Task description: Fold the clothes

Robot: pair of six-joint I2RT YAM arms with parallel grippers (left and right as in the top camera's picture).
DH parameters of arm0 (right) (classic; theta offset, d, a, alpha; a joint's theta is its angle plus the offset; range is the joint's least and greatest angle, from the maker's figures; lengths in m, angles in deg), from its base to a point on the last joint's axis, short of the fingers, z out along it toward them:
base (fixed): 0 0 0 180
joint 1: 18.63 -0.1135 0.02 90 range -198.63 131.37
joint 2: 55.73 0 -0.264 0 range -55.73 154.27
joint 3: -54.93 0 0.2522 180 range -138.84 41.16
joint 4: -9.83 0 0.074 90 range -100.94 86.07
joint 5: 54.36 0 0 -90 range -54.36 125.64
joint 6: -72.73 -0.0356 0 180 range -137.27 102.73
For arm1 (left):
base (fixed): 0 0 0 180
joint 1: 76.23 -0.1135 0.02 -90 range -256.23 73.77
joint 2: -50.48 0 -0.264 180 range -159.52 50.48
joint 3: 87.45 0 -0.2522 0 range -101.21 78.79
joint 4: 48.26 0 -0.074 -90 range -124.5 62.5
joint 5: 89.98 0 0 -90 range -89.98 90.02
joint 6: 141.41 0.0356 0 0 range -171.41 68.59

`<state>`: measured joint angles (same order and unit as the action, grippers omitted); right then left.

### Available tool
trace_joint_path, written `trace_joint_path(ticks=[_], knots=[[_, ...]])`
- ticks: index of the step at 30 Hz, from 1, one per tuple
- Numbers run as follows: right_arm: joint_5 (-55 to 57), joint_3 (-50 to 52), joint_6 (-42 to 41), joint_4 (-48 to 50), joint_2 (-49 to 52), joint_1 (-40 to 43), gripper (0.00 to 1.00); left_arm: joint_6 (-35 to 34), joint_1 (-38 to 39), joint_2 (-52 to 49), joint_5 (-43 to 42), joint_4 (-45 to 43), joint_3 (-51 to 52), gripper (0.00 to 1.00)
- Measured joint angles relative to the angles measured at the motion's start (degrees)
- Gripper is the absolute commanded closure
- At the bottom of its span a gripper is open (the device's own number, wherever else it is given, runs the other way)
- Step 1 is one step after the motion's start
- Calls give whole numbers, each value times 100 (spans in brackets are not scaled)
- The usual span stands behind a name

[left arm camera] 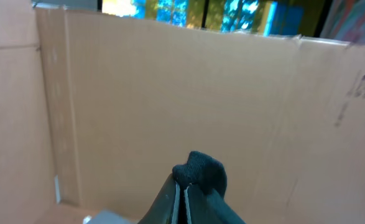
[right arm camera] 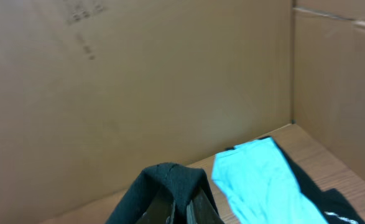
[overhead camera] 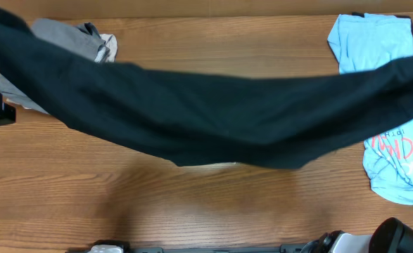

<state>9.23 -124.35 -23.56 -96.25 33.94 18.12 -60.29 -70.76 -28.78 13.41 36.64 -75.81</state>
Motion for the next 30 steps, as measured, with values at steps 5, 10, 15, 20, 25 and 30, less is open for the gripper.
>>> trace_joint_path(ticks=[5, 10, 15, 20, 25, 30], knots=[[-498, 94, 273, -92, 162, 2, 96, -24, 0, -249, 101, 251, 0, 96], [-903, 387, 546, 50, 697, -90, 96, -127, 0, -988, 94, 289, 0, 96], [-953, 658, 645, 964, 1523, -645, 96, -385, -81, -2173, -109, -223, 37, 96], [-841, 780, 468, 2474, 2402, -1357, 96, -686, -197, -3353, -741, -1687, 107, 96], [-734, 855, 243, 4229, 2944, -1891, 96, -979, -238, -3978, -1349, -3141, 166, 96], [-643, 839, 46, 4964, 2918, -2006, 96, -1132, -319, -3939, -1628, -3495, 103, 96]])
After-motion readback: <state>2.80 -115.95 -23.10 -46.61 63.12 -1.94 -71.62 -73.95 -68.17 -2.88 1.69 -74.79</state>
